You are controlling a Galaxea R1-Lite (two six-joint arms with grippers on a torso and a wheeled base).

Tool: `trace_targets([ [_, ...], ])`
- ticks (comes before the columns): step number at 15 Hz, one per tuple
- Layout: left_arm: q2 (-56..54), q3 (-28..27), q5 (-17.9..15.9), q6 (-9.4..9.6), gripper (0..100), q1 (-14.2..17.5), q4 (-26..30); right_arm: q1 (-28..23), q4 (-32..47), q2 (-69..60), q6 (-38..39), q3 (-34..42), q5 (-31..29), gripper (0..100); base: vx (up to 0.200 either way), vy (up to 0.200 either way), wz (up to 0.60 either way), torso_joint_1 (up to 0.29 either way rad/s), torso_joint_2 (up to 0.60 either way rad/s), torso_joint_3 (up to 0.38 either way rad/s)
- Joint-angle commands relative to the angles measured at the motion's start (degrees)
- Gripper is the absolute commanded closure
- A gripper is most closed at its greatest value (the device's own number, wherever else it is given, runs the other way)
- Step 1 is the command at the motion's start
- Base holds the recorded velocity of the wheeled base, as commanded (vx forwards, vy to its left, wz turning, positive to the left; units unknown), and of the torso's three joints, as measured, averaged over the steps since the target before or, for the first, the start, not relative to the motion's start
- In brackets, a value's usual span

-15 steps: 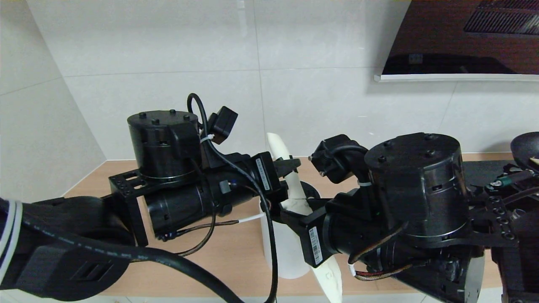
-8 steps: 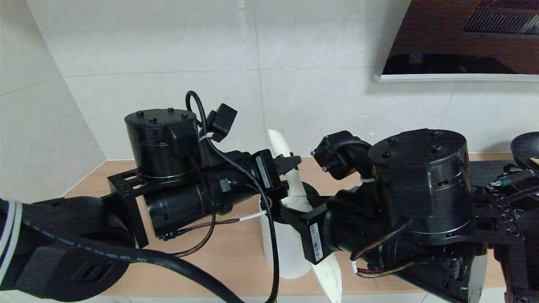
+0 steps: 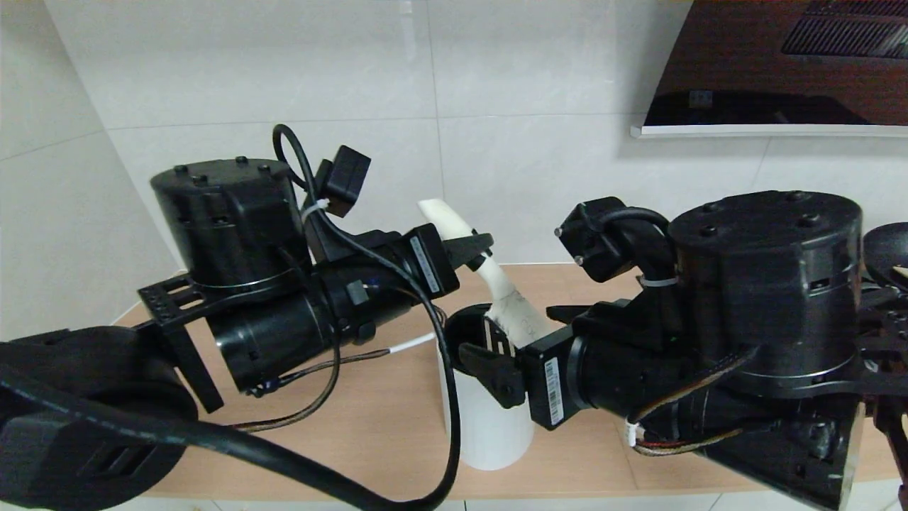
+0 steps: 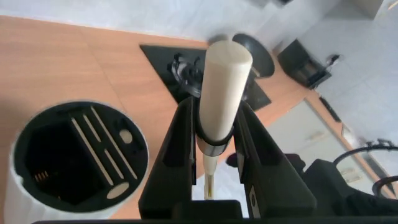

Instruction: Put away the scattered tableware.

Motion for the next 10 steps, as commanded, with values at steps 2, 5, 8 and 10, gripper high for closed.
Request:
trace_targets([
  [2,-6.31,0.05,0.06,2.94,100,3.95,-0.02,-3.32,0.14,-3.82,-3.24,1.76,0.03,0,0.000,0.000,0.00,0.000,0.00,0.000],
  [5,-10.00,0.05,0.76,7.86,100,8.52,-0.11,-5.34,0.14,-5.13,-3.67,2.03,0.03,0,0.000,0.000,0.00,0.000,0.00,0.000],
  [8,-11.67,0.14,0.76,11.03,100,10.01,-0.20,-5.60,0.14,-4.87,-3.67,2.03,-0.15,0,0.000,0.000,0.00,0.000,0.00,0.000],
  [10,-11.59,1.54,0.76,16.30,100,10.81,-1.61,-5.69,0.14,-4.69,-3.67,2.03,-0.15,0,0.000,0.000,0.00,0.000,0.00,0.000],
])
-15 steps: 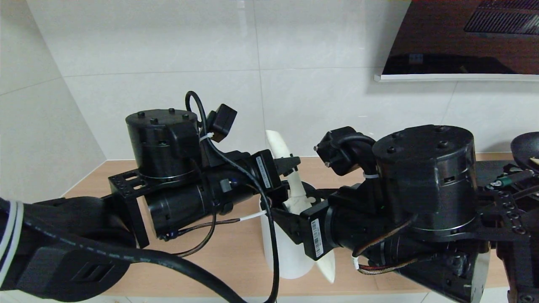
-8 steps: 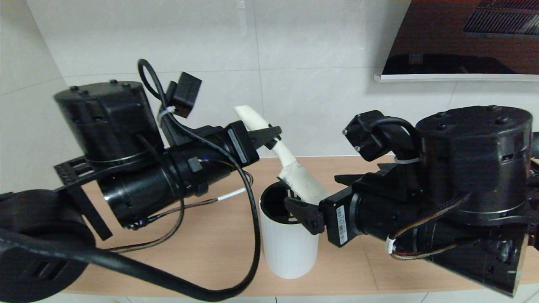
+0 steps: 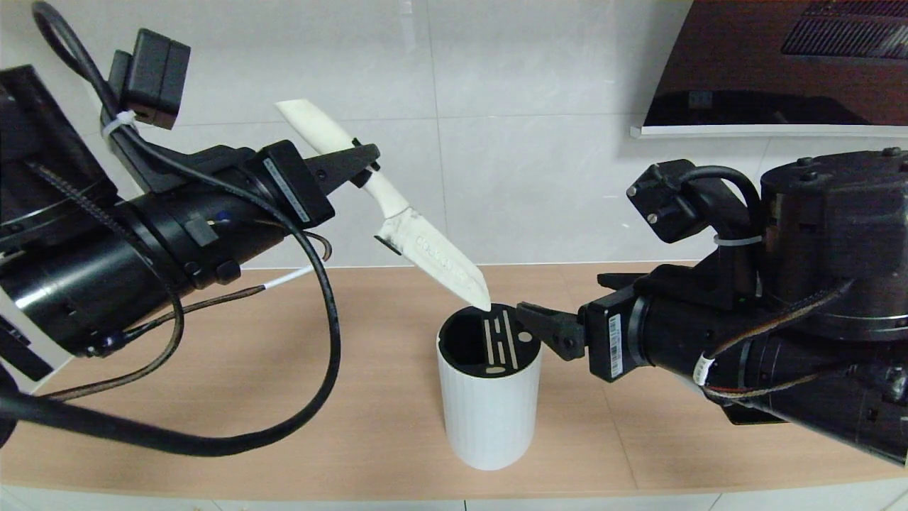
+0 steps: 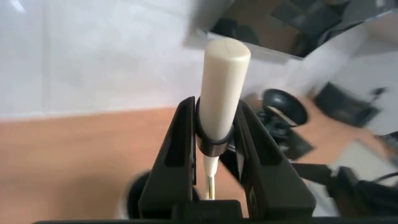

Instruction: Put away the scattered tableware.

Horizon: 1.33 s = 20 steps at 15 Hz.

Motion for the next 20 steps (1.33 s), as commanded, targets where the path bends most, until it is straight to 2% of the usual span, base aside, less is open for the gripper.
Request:
trace_targets([
  [1,-0.64,1.74,-0.12,4.09,100,0.83,-1.41,-0.21,-0.02,0.15,0.02,0.01,-0.10,0,0.000,0.000,0.00,0.000,0.00,0.000],
  [5,-0.20,5.17,-0.30,13.76,100,0.74,-1.85,-0.65,-0.10,0.94,-1.12,0.37,-1.24,0,0.000,0.000,0.00,0.000,0.00,0.000],
  [6,0.59,5.78,-0.30,15.96,100,0.30,-1.94,-0.65,-0.10,1.11,-1.12,0.45,-1.24,0,0.000,0.000,0.00,0.000,0.00,0.000],
  [7,1.74,5.78,-0.21,17.37,100,-1.10,-2.02,-0.65,-0.10,1.11,-1.12,0.45,-1.24,0,0.000,0.000,0.00,0.000,0.00,0.000],
  [12,4.64,4.99,-0.30,17.72,100,-3.74,-2.29,-0.74,-0.10,1.11,-1.12,0.54,-1.33,0,0.000,0.000,0.00,0.000,0.00,0.000],
  [15,6.04,0.95,-0.30,17.80,100,-3.74,-1.76,-0.74,-0.10,1.38,-1.12,0.63,-1.77,0,0.000,0.000,0.00,0.000,0.00,0.000],
  [20,7.98,1.21,-0.03,17.80,100,-3.92,-1.32,-0.74,-0.19,0.68,-1.83,0.63,-3.00,0,0.000,0.000,0.00,0.000,0.00,0.000],
])
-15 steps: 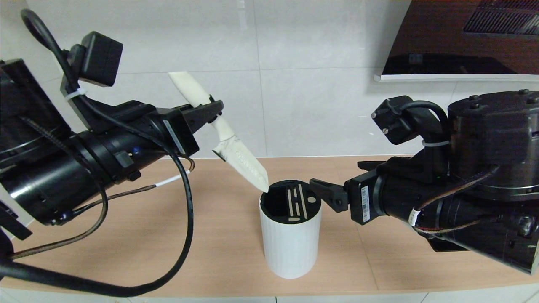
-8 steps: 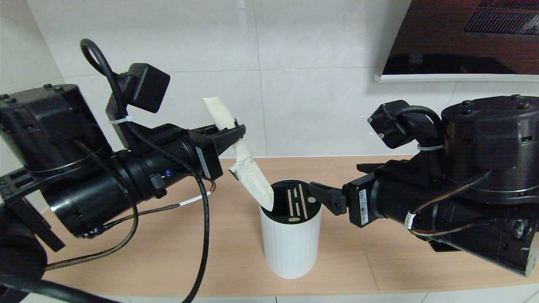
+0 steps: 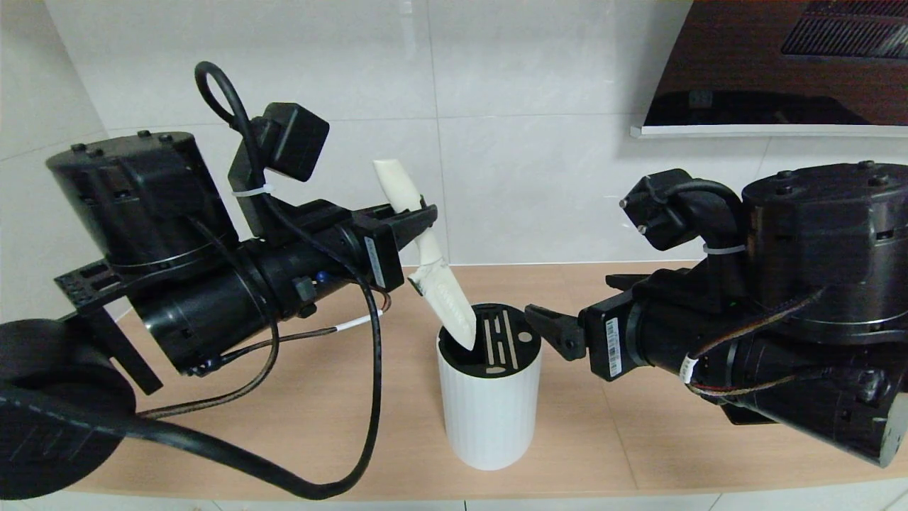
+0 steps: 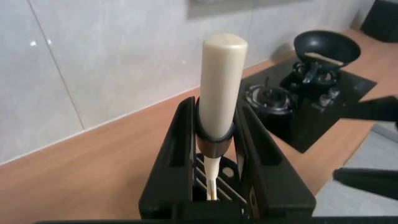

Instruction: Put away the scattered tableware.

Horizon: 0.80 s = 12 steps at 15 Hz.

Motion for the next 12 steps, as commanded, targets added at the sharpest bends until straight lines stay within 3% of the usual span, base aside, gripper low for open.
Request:
trace_targets([
  [1,0.82,0.74,0.03,-0.02,100,-0.02,-0.03,0.00,-0.12,-0.27,-0.03,0.00,0.01,0,0.000,0.000,0.00,0.000,0.00,0.000],
  [12,6.36,0.74,0.03,-0.02,100,-0.37,0.67,0.00,-0.12,-0.53,-0.03,0.35,0.01,0,0.000,0.000,0.00,0.000,0.00,0.000],
])
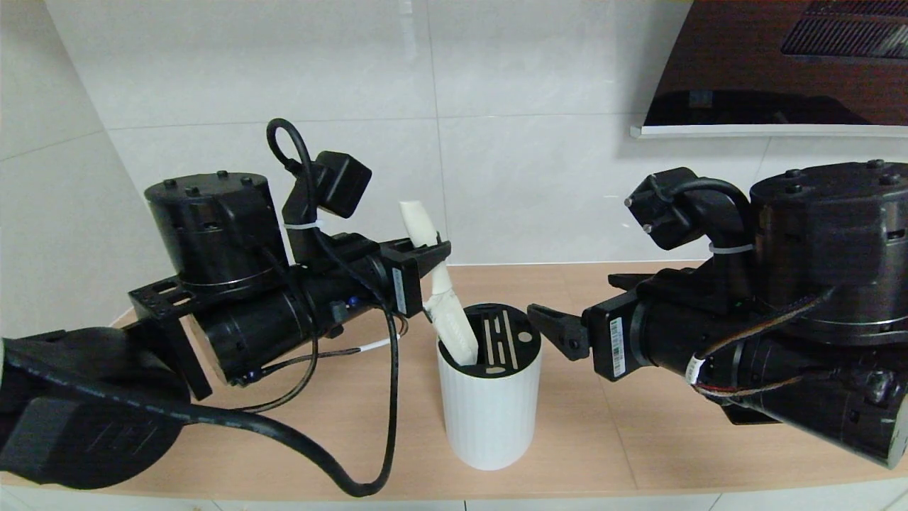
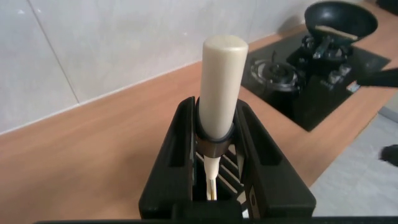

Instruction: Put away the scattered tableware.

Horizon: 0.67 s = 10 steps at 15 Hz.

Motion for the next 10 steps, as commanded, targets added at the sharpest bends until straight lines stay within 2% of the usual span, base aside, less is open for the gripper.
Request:
trace_targets([
  [1,2.11,-0.05,-0.02,-0.02,100,-0.24,-0.02,0.03,-0.01,-0.07,-0.01,0.02,0.01,0,0.000,0.000,0.00,0.000,0.00,0.000],
  [7,7.73,0.04,0.33,-0.02,100,-2.70,-3.10,0.03,-0.10,-0.15,-0.01,0.02,0.01,0,0.000,0.000,0.00,0.000,0.00,0.000],
  [10,10.37,0.04,1.91,0.07,100,-3.40,-4.85,0.03,-0.01,-0.15,-0.01,0.02,0.01,0,0.000,0.000,0.00,0.000,0.00,0.000],
])
